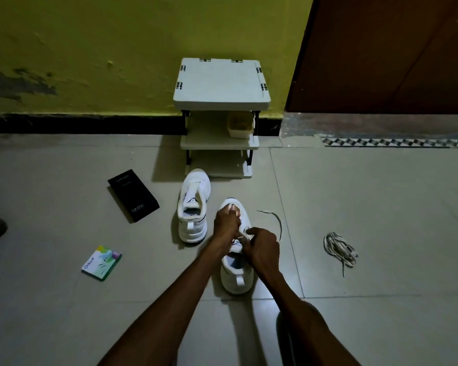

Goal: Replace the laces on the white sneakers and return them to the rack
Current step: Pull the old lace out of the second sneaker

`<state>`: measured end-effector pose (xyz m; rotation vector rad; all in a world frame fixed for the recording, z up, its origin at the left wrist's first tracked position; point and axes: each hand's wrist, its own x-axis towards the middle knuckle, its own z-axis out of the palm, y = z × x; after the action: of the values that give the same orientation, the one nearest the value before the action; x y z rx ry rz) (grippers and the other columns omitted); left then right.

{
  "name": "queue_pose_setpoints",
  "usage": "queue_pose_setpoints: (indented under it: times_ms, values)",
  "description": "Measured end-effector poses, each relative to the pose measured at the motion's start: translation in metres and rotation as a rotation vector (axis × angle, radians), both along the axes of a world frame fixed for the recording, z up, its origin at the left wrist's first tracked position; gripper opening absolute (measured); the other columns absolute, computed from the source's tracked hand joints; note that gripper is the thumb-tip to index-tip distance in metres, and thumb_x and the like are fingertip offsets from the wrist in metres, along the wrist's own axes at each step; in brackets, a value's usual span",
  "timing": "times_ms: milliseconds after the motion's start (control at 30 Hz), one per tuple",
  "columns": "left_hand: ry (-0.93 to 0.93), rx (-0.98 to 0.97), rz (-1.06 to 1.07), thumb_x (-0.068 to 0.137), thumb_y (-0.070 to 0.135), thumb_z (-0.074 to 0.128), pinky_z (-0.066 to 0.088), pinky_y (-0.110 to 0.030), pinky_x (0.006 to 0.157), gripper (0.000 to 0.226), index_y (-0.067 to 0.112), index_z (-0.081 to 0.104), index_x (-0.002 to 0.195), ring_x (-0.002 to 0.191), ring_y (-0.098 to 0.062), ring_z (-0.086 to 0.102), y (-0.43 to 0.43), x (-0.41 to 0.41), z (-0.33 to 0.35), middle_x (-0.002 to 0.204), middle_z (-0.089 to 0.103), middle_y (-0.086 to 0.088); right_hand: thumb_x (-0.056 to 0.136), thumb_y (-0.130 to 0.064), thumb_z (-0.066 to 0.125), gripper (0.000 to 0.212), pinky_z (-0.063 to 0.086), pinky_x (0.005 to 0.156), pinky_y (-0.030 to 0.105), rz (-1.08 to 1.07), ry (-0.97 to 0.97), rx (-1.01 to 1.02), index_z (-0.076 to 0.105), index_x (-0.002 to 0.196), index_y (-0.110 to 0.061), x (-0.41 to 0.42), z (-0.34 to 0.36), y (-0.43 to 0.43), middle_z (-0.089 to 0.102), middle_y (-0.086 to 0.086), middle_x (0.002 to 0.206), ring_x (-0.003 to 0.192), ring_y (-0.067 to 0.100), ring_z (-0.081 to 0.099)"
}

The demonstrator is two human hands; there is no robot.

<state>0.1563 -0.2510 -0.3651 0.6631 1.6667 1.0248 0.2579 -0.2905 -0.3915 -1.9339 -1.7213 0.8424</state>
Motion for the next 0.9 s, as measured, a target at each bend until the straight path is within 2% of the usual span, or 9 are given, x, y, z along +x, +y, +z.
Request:
queue_pose_setpoints:
  times_ms: [67,200,300,400,467,600,667,767,900]
  values:
    - [0.060,-0.006,-0.046,0.093,0.036,0.038,0.050,-0.063,0.082,0.038,0.006,0.061,0.101,0.087,-0.054,0.060,0.002,0.001,-0.013,0.109,0.060,-0.035,0.073,-0.035,0.080,0.054,0.050,0.084,0.030,0.003,0.017,-0.009,0.066,0.122,-0.018,0.000,-0.001,0.000,0.072,0.006,0.105,0.098,0.024,0.069]
    - [0.104,-0.029,-0.092,0.100,0.033,0.039,0.052,-0.052,0.075,0.043,-0.002,0.060,0.114,0.085,-0.050,0.061,-0.001,-0.001,0.000,0.108,0.061,-0.035,0.078,-0.030,0.077,0.044,0.049,0.080,0.027,0.007,0.016,-0.030,0.068,0.120,-0.019,0.002,-0.001,0.005,0.073,0.006,0.106,0.097,0.022,0.068]
    - [0.128,-0.051,-0.125,0.098,0.031,0.041,0.052,-0.056,0.079,0.042,-0.004,0.057,0.113,0.095,-0.055,0.059,-0.002,-0.001,-0.003,0.105,0.060,-0.038,0.078,-0.031,0.075,0.035,0.047,0.070,0.022,-0.016,0.019,-0.021,0.071,0.111,-0.020,0.000,-0.002,0.005,0.074,0.004,0.098,0.086,0.018,0.069]
    - [0.091,-0.048,-0.105,0.098,0.032,0.039,0.052,-0.045,0.063,0.045,-0.006,0.052,0.118,0.075,-0.048,0.060,0.001,-0.005,-0.020,0.095,0.060,-0.037,0.078,-0.031,0.074,0.026,0.039,0.058,0.018,-0.054,0.045,0.016,0.074,0.102,-0.019,0.000,-0.001,0.002,0.074,0.003,0.088,0.079,0.018,0.068]
    - [0.075,-0.054,-0.037,0.093,0.039,0.038,0.055,-0.047,0.067,0.051,-0.002,0.053,0.119,0.081,-0.047,0.063,-0.002,-0.011,-0.008,0.106,0.062,-0.035,0.080,-0.031,0.072,0.021,0.030,0.050,0.014,-0.078,0.053,0.043,0.075,0.096,-0.017,0.003,0.000,0.001,0.072,0.002,0.080,0.068,0.016,0.063]
    - [0.066,-0.031,0.023,0.100,0.022,0.036,0.034,-0.020,0.045,0.025,0.013,0.053,0.083,0.052,-0.017,0.042,-0.011,-0.029,0.027,0.067,0.049,-0.005,0.081,-0.036,0.073,0.023,0.029,0.049,0.013,-0.069,0.039,0.056,0.076,0.098,-0.020,0.009,-0.003,0.004,0.072,-0.002,0.080,0.064,0.010,0.059]
    - [0.169,-0.007,-0.059,0.101,0.024,0.039,0.040,-0.026,0.057,0.027,0.015,0.055,0.081,0.061,-0.020,0.048,-0.012,-0.038,0.028,0.068,0.053,-0.004,0.081,-0.035,0.074,0.026,0.033,0.051,0.013,-0.037,0.027,0.028,0.075,0.103,-0.021,0.009,-0.003,0.005,0.074,0.000,0.086,0.071,0.013,0.064]
    - [0.539,-0.061,-0.429,0.096,0.039,0.053,0.048,-0.037,0.084,0.033,0.008,0.060,0.106,0.098,-0.031,0.060,-0.017,-0.049,0.033,0.105,0.065,-0.014,0.080,-0.032,0.074,0.029,0.042,0.061,0.020,-0.013,0.014,-0.001,0.071,0.106,-0.020,0.007,-0.002,0.006,0.073,0.002,0.089,0.081,0.019,0.069]
    - [0.929,-0.148,-0.760,0.098,0.048,0.049,0.044,-0.036,0.092,0.055,0.000,0.058,0.122,0.116,-0.032,0.055,-0.020,-0.053,0.058,0.127,0.057,-0.020,0.074,-0.031,0.076,0.032,0.047,0.060,0.023,0.039,-0.042,-0.039,0.067,0.104,-0.023,0.010,0.000,0.011,0.072,0.000,0.084,0.077,0.018,0.068]
